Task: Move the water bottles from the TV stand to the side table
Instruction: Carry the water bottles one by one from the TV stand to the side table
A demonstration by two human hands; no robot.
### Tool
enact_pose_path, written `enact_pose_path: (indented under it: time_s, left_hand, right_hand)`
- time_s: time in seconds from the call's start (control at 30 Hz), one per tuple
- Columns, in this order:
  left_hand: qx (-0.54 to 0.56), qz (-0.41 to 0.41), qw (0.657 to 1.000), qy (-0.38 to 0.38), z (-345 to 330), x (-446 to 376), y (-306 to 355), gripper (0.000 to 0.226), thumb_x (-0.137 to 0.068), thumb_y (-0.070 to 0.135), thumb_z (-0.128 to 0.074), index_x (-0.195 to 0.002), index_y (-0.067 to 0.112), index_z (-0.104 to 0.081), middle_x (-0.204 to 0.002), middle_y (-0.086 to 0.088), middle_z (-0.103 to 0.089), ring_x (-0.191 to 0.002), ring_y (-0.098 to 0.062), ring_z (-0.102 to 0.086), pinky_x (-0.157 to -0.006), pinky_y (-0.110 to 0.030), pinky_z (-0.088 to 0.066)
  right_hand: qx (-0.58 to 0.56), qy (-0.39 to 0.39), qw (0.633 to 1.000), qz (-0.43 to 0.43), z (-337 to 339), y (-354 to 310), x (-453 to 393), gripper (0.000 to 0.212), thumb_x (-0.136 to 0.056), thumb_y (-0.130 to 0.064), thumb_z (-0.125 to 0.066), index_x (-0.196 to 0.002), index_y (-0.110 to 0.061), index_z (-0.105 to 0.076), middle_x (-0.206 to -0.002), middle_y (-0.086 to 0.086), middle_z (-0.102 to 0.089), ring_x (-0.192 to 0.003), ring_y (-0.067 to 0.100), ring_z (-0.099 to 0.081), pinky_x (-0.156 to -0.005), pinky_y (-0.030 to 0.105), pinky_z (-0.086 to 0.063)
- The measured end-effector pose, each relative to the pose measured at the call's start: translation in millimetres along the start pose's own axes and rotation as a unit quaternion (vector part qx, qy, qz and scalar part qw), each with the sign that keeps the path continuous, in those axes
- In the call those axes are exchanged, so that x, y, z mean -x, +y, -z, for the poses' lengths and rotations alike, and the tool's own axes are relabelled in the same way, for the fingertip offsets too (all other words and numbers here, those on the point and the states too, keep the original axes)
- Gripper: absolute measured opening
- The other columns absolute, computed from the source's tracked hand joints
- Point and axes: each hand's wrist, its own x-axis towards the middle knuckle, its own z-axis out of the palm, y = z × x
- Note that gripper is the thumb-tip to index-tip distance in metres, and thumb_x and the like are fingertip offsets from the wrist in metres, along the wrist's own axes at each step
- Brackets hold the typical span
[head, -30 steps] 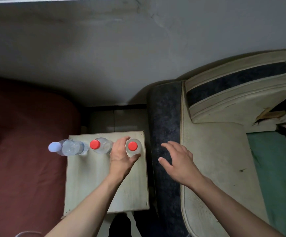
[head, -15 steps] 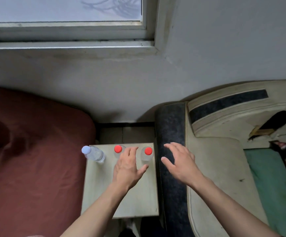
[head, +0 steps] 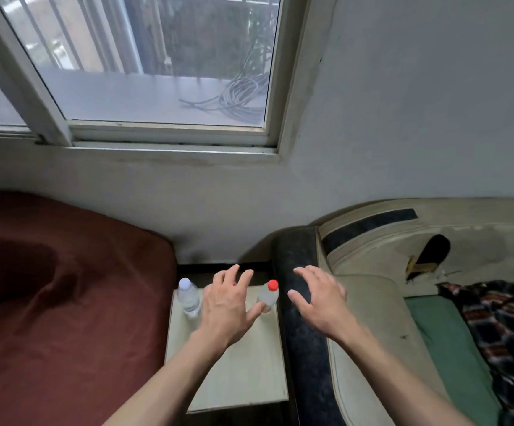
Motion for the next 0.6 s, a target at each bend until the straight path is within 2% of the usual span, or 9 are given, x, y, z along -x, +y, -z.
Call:
enact_pose_path:
  time_s: [0.1,0.2,0.3,0.37,0.47,0.6]
  left_hand:
    - [-0.022,-0.022,0.999,0.009,18,18,-4,0.076,-0.078,0.073,-0.041,-0.141,0.030,-0.048,-0.148,-0.003,-0.048,-0.132,-0.029,-0.045,-0.099,-0.044,-0.048]
    - [-0.028,-0.036,0.999,0.020,31,38,-7,0.071,-0.080,0.069,-0.046,-0.139,0.031,-0.047,-0.148,-0.004,-0.049,-0.130,-0.033,-0.046,-0.099,-0.046,-0.048]
    - [-0.040,-0.041,0.997,0.046,46,55,-3,0.068,-0.080,0.069,-0.044,-0.136,0.030,-0.051,-0.143,-0.003,-0.054,-0.124,-0.032,-0.051,-0.091,-0.045,-0.052]
    - [-0.045,-0.034,0.996,0.065,57,67,2,0.070,-0.079,0.069,-0.039,-0.134,0.029,-0.054,-0.140,-0.003,-0.057,-0.122,-0.032,-0.054,-0.087,-0.044,-0.052]
    - [-0.035,-0.011,0.996,0.077,68,85,10,0.075,-0.077,0.071,-0.034,-0.137,0.029,-0.053,-0.143,-0.002,-0.054,-0.128,-0.031,-0.051,-0.092,-0.046,-0.050]
    - [-0.038,0.018,0.995,0.095,75,114,22,0.072,-0.078,0.070,-0.038,-0.133,0.029,-0.057,-0.137,-0.001,-0.058,-0.124,-0.029,-0.055,-0.088,-0.044,-0.053]
  right_hand:
    - [0.024,0.017,1.000,0.005,9,-15,20,0.058,-0.094,-0.055,-0.046,-0.147,-0.034,-0.037,-0.156,-0.005,-0.034,-0.145,0.017,-0.026,-0.116,0.041,-0.019]
    - [0.037,0.034,0.999,0.017,17,-28,39,0.058,-0.094,-0.056,-0.044,-0.148,-0.034,-0.036,-0.157,-0.004,-0.031,-0.146,0.018,-0.023,-0.118,0.042,-0.015]
    - [0.041,0.048,0.997,0.038,25,-35,55,0.058,-0.095,-0.055,-0.044,-0.148,-0.033,-0.035,-0.158,-0.003,-0.030,-0.146,0.019,-0.022,-0.118,0.042,-0.012]
    - [0.049,0.049,0.996,0.050,27,-38,65,0.058,-0.095,-0.053,-0.044,-0.149,-0.033,-0.034,-0.158,-0.002,-0.029,-0.146,0.020,-0.021,-0.119,0.043,-0.010]
    - [0.058,0.051,0.994,0.072,28,-36,81,0.058,-0.096,-0.053,-0.043,-0.149,-0.033,-0.033,-0.159,-0.002,-0.027,-0.147,0.022,-0.019,-0.119,0.047,-0.008]
    - [0.063,0.032,0.992,0.103,27,-25,108,0.060,-0.095,-0.055,-0.043,-0.150,-0.035,-0.029,-0.161,-0.002,-0.021,-0.148,0.024,-0.014,-0.119,0.052,-0.004]
